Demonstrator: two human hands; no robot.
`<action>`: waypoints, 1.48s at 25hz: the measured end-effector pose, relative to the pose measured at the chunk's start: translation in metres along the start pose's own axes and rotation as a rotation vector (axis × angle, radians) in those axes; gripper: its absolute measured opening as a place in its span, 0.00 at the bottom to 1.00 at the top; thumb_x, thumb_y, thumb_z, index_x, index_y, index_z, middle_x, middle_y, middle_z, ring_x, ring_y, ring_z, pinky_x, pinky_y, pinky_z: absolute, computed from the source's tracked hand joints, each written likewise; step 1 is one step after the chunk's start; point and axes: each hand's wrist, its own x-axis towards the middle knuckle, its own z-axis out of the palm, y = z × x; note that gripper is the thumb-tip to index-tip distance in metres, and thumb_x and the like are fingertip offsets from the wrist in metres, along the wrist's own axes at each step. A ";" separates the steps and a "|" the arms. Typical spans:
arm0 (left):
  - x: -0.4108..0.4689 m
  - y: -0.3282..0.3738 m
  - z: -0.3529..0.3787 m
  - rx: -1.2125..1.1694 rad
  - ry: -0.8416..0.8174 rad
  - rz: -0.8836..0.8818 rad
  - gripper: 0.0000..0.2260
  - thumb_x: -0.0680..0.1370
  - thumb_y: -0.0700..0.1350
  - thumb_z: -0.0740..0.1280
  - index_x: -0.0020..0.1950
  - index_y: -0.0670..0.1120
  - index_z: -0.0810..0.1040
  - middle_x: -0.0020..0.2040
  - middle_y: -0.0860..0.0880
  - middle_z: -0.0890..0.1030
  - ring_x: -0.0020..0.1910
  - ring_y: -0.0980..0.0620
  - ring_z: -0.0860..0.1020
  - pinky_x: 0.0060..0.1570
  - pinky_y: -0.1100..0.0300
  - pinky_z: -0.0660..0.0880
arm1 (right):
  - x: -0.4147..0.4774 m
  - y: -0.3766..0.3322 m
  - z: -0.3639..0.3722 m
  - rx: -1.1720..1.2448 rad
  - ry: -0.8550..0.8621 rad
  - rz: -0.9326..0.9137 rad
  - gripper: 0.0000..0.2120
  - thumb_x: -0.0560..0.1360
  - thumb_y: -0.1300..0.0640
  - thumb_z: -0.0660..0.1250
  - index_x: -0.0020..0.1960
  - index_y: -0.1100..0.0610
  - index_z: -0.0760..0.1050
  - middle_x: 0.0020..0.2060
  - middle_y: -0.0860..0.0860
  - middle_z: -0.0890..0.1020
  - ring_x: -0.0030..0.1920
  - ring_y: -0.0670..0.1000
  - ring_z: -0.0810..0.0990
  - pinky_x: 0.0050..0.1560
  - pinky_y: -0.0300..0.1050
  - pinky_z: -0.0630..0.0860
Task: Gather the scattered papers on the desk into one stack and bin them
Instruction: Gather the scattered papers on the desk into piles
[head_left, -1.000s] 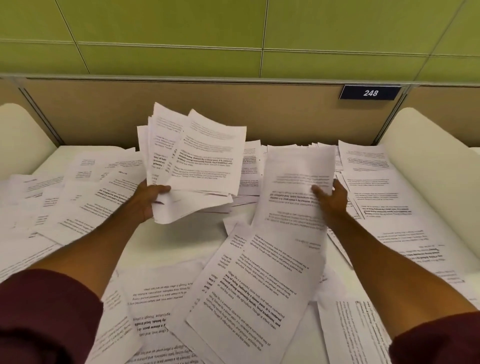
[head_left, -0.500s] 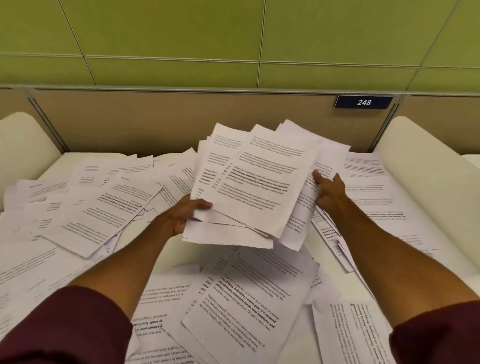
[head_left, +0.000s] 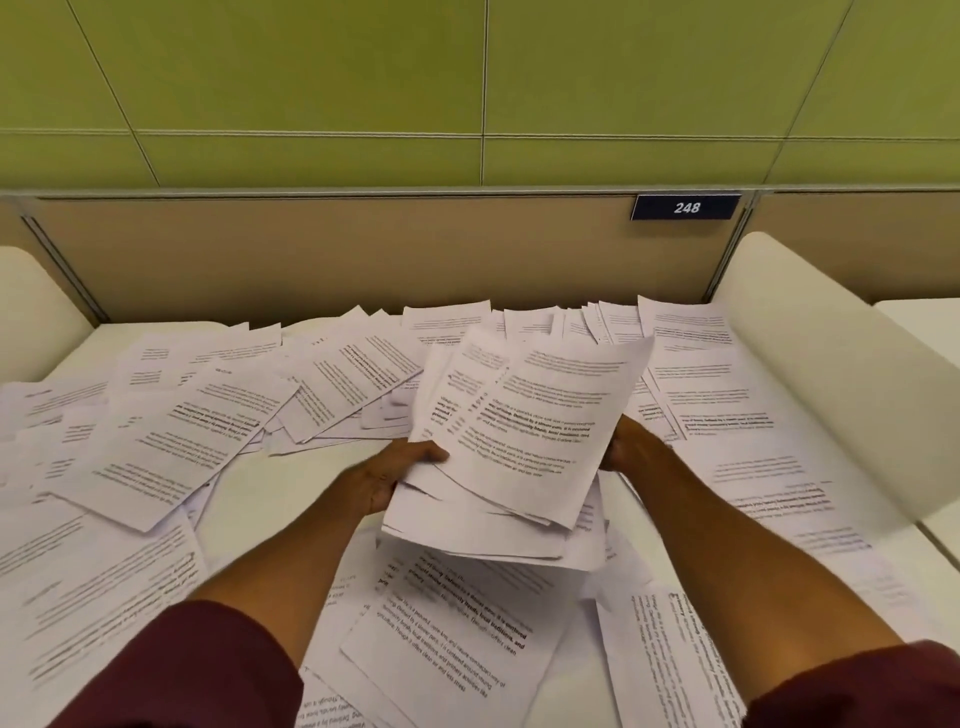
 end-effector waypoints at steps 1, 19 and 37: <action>0.000 -0.004 0.004 0.025 0.003 -0.004 0.15 0.73 0.34 0.68 0.59 0.40 0.77 0.48 0.43 0.86 0.43 0.44 0.85 0.39 0.51 0.82 | -0.001 0.005 0.000 0.002 0.001 0.012 0.14 0.80 0.59 0.62 0.35 0.59 0.72 0.27 0.54 0.81 0.26 0.52 0.80 0.29 0.43 0.78; -0.028 0.068 0.016 0.203 0.234 0.621 0.32 0.59 0.43 0.82 0.62 0.46 0.76 0.55 0.50 0.83 0.52 0.51 0.82 0.49 0.52 0.81 | -0.011 -0.011 0.029 -0.339 -0.070 -0.651 0.28 0.66 0.66 0.77 0.63 0.56 0.72 0.57 0.55 0.82 0.55 0.57 0.83 0.52 0.57 0.82; -0.034 0.045 -0.057 -0.115 0.387 0.505 0.19 0.78 0.32 0.62 0.69 0.42 0.70 0.64 0.43 0.77 0.56 0.43 0.80 0.50 0.50 0.79 | -0.005 0.029 0.001 -1.113 0.293 -0.204 0.37 0.71 0.49 0.75 0.70 0.68 0.65 0.66 0.64 0.73 0.66 0.59 0.72 0.67 0.53 0.69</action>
